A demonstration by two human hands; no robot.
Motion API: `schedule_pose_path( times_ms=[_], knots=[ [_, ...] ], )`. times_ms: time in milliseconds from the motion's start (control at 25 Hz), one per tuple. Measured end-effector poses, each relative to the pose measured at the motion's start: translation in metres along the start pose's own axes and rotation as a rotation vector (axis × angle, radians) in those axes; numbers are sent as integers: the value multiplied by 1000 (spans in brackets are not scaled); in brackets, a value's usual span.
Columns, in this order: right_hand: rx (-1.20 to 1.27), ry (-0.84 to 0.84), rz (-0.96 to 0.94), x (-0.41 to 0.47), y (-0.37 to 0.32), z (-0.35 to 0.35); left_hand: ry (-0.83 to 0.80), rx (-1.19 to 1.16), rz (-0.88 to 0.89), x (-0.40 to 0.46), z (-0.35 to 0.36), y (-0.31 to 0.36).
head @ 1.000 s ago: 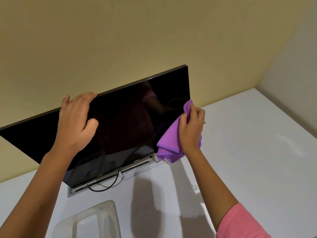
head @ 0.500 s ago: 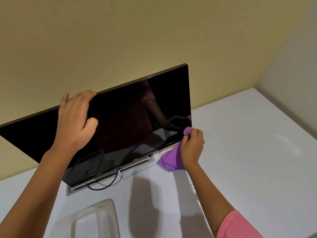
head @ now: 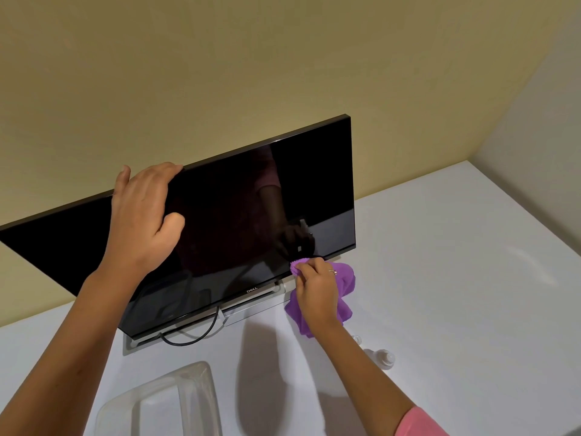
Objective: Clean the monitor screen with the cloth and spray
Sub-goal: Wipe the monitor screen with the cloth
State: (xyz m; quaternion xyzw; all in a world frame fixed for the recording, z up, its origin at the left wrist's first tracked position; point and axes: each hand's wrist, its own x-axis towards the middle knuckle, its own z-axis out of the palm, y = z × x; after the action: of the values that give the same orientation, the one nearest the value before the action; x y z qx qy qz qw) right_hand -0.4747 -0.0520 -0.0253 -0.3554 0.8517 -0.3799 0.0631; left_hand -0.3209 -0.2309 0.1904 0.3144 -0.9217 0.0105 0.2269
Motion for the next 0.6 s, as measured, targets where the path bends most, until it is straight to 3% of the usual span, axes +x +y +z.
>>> schedule_pose_path(
  times_ms=[160,360,520,600],
  knots=[
    [-6,72,5,18,19,-29,-2,9,3,1,2,-1],
    [251,276,137,57,23,-73,-1,11,5,1,2,-1],
    [329,399,-3,75,-15,-71,-2,4,10,2,3,1],
    [335,364,-130,72,-37,-59,0,5,12,1,2,2]
  ],
)
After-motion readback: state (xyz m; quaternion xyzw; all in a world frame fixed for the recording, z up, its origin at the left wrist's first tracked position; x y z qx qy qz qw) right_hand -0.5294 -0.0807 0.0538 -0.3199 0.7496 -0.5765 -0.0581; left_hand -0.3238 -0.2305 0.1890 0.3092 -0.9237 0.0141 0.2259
